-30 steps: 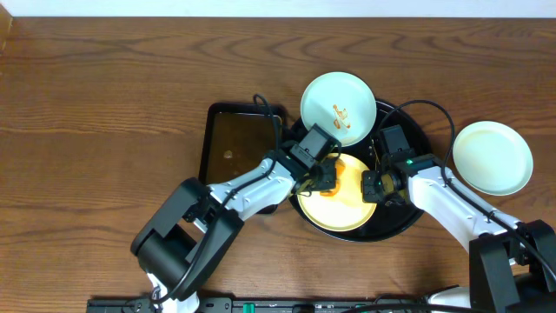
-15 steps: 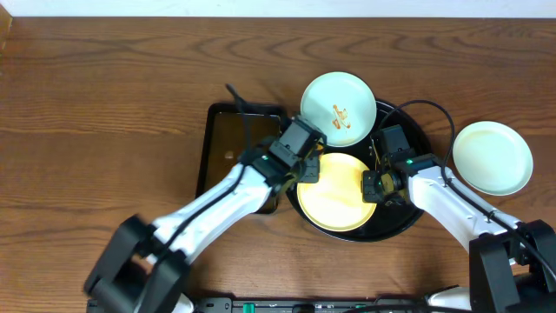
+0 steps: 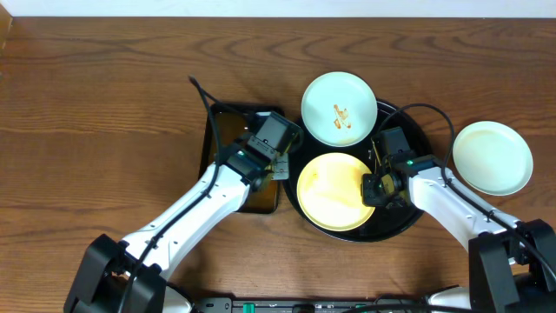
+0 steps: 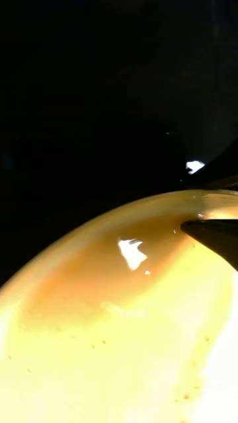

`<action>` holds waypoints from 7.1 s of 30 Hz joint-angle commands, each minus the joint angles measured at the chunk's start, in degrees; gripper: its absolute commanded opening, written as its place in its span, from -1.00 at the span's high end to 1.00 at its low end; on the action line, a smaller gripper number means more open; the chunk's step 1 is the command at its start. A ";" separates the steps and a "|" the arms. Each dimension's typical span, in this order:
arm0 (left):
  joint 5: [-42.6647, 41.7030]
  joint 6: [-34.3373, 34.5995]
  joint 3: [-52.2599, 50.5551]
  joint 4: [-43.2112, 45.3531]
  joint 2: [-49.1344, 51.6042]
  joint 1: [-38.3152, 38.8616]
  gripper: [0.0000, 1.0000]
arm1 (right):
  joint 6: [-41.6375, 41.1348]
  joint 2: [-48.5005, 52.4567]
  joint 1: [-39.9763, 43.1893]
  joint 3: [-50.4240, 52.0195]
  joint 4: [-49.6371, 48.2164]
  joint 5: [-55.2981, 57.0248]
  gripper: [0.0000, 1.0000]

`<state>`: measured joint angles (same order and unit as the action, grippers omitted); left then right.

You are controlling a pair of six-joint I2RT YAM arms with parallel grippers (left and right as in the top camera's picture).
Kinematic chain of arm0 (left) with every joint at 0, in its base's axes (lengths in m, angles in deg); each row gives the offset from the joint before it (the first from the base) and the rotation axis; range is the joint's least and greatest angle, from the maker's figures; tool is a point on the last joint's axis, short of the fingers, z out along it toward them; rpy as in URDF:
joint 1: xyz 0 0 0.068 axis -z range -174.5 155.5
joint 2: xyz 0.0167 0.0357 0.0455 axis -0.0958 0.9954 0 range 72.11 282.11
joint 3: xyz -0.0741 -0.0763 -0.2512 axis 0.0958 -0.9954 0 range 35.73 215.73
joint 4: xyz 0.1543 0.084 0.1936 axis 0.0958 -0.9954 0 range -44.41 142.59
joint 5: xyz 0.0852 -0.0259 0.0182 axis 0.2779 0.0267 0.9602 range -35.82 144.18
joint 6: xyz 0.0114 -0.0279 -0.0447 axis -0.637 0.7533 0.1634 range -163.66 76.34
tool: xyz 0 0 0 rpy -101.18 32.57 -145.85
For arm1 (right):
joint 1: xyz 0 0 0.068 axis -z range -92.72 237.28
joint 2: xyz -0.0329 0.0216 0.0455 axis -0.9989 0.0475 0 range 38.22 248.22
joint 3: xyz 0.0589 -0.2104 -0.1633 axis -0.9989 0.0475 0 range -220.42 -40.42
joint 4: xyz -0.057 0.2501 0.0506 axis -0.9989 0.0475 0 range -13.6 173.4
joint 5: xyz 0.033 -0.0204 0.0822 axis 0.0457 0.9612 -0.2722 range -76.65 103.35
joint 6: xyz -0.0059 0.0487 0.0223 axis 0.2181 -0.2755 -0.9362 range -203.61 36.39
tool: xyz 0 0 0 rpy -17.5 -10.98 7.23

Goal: Clean dirty plates on tray and stack at the side

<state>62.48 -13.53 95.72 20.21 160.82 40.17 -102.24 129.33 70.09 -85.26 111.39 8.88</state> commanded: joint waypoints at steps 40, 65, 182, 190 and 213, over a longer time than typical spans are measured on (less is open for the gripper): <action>1.88 -0.83 -0.24 -3.67 -0.79 -6.21 0.85 | 6.73 -8.55 14.73 -3.78 7.85 -9.20 0.98; 1.86 -1.01 -0.24 -3.58 -0.79 -9.01 0.85 | 11.72 -22.36 9.49 -11.04 12.68 20.63 0.98; 1.84 -0.96 -0.24 -3.61 -0.79 -9.01 0.85 | 29.99 5.22 23.28 -46.42 19.30 -14.03 -0.21; 1.84 -0.98 -0.24 -3.61 -0.79 -9.01 0.84 | 33.51 16.15 17.64 -50.80 11.43 -14.05 -0.22; 1.84 -2.05 -0.24 -2.97 -0.72 -9.01 0.84 | 31.08 35.82 15.58 -50.75 -3.32 -20.63 0.11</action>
<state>63.42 -15.19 95.70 17.08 160.82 31.47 -70.62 163.39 86.35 -134.96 108.24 -9.30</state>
